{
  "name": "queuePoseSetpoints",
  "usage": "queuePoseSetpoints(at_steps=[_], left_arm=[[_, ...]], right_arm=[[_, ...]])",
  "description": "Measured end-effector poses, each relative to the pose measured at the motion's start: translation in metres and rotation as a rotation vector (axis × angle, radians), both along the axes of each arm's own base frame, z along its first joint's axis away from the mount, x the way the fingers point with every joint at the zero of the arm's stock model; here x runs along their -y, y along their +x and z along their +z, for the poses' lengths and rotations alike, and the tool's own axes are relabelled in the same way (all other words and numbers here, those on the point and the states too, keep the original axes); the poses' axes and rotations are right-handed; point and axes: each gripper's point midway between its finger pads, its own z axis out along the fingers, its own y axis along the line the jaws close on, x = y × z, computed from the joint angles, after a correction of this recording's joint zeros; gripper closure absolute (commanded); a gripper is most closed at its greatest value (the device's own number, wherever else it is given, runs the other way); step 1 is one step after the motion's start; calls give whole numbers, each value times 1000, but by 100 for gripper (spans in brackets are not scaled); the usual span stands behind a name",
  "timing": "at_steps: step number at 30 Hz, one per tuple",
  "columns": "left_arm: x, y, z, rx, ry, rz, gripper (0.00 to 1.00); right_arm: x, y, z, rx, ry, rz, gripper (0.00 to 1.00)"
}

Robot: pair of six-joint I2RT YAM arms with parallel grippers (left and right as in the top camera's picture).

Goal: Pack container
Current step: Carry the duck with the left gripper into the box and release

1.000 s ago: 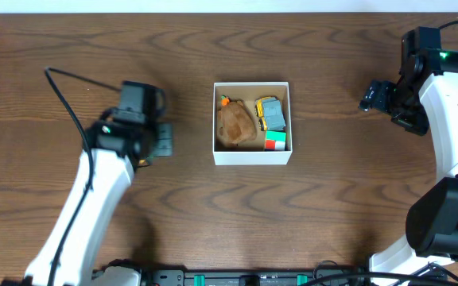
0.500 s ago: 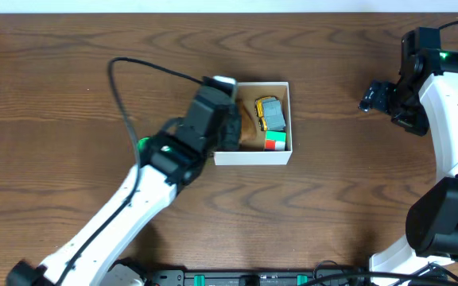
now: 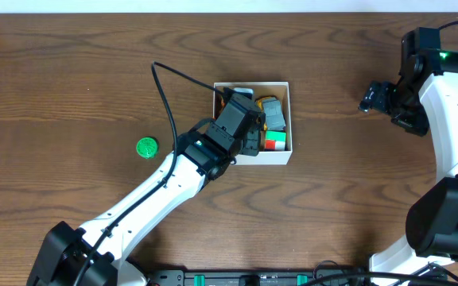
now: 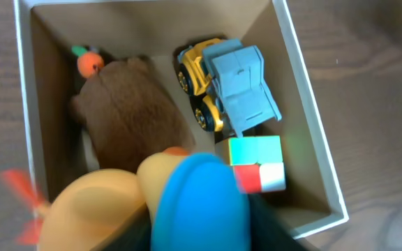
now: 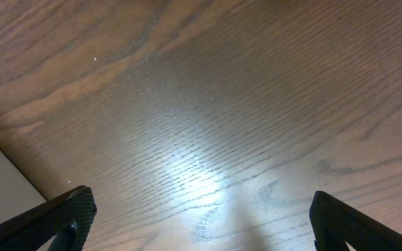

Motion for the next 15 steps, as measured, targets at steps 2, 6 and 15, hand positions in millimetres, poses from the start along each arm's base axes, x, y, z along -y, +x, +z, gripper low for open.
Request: queuePoseSetpoints(at_steps=[2,6,15], left_arm=[[0,0,0,0,-5,6,46],[0,1,1,1,-8,8,44],[0,1,1,2,-8,7,44]], right_arm=[[0,-1,0,-3,0,0,1],[0,-1,0,-4,0,0,1],[0,-2,0,-6,1,0,1]])
